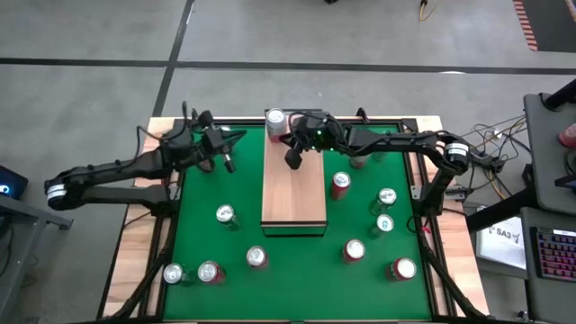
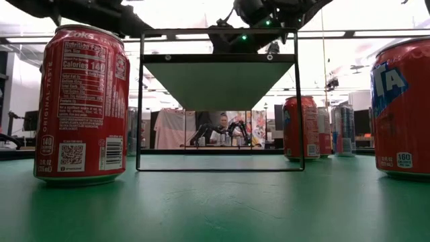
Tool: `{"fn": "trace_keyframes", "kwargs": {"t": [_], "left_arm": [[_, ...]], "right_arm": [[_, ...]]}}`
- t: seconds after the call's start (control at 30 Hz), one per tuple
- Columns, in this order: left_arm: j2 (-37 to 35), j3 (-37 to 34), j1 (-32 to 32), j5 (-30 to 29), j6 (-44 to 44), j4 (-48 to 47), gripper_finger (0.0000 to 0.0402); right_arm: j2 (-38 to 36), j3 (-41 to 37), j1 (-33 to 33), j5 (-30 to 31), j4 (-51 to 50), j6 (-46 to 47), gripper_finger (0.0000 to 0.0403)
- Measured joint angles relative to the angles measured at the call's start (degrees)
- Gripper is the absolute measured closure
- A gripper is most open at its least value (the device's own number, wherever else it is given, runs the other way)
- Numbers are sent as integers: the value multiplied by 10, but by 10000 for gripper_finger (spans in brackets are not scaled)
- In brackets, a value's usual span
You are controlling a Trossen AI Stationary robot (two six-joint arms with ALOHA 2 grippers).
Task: Place canned beverage on shelf
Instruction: Put the white can on the shelf
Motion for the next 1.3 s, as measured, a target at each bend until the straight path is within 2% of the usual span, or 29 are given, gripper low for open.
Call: {"fn": "trace_keyframes", "kwargs": {"t": [0.2,1.07,1.23,1.3], "left_arm": [[-28,-3,1,0,20,-32,402],[-30,-32,1,0,21,-26,402],[-23,-32,1,1,-5,-24,402],[-12,-32,1,1,-24,-23,402]], "right_arm": [[2,21,-2,0,-8,-9,390],[4,25,-32,15,6,-36,390],[3,25,-33,18,-19,-44,390],[0,25,-36,39,-38,-41,390]]}}
